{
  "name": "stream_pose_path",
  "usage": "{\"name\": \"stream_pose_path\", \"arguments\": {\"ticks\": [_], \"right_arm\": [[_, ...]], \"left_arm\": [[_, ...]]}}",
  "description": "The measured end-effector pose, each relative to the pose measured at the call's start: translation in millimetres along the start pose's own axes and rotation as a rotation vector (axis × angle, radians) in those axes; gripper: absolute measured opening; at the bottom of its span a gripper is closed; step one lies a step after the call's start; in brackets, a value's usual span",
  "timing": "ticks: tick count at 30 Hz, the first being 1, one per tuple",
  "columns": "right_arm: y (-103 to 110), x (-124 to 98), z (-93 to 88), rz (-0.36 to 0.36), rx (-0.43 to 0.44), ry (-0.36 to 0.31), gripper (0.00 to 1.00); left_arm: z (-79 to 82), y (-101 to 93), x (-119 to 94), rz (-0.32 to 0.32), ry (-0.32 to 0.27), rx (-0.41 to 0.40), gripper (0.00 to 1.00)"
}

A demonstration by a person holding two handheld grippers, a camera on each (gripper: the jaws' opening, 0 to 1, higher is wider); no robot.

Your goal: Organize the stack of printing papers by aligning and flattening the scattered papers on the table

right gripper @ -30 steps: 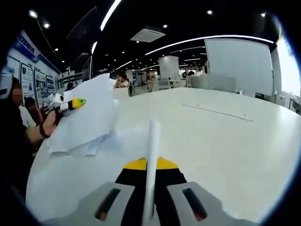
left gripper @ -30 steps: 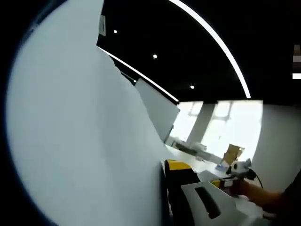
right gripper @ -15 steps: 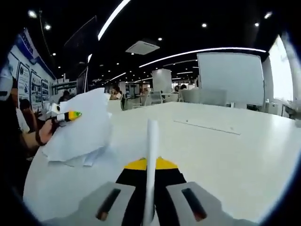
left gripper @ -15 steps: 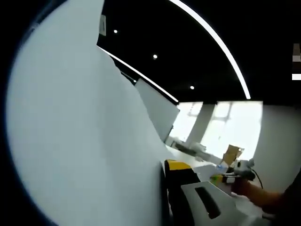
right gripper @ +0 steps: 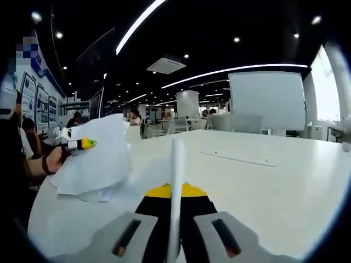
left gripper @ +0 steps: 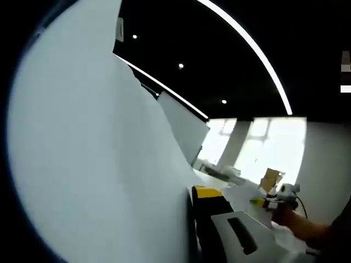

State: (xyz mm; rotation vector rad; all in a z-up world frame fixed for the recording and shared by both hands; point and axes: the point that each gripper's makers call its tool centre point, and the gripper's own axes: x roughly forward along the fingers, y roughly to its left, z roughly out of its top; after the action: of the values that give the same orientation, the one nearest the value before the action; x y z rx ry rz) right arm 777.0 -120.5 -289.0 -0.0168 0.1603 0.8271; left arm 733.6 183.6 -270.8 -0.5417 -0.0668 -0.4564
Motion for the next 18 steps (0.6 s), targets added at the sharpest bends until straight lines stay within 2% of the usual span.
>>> {"name": "stream_pose_path", "arguments": {"ticks": [5,11,18], "right_arm": [[-7.9,-4.8,7.2,-0.025,-0.023,-0.034,0.0],[-12.8,-9.5,15.8,-0.038,-0.008,-0.075,0.0],[-4.9,-10.3,24.1,-0.045,-0.042,-0.096,0.0]], "left_arm": [[-0.5,-0.1,0.1,0.001,0.001,0.002,0.1],[-0.7,-0.7,0.1,0.001,0.002,0.003,0.1],[-0.4,-7.1,0.1,0.002,0.005,0.009,0.1]]}}
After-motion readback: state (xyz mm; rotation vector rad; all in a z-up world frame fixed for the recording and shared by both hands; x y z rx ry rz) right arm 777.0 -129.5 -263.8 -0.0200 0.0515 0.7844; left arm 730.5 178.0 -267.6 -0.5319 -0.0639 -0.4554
